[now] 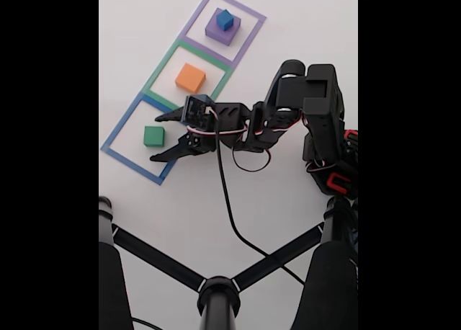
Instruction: Tower of hanoi
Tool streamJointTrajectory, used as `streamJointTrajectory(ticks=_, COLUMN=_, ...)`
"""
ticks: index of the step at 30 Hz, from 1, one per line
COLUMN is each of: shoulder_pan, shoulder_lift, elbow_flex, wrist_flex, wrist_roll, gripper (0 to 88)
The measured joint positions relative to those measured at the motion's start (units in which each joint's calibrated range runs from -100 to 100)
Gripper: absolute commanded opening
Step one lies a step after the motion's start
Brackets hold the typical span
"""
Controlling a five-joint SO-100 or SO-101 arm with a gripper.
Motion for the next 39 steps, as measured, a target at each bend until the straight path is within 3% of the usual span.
streamJointTrajectory(ticks=39, shoulder_pan=-0.98, shoulder_lift=0.76, elbow_flex=-1.31, wrist_flex=1.85, wrist_roll=0.00, gripper=9.1)
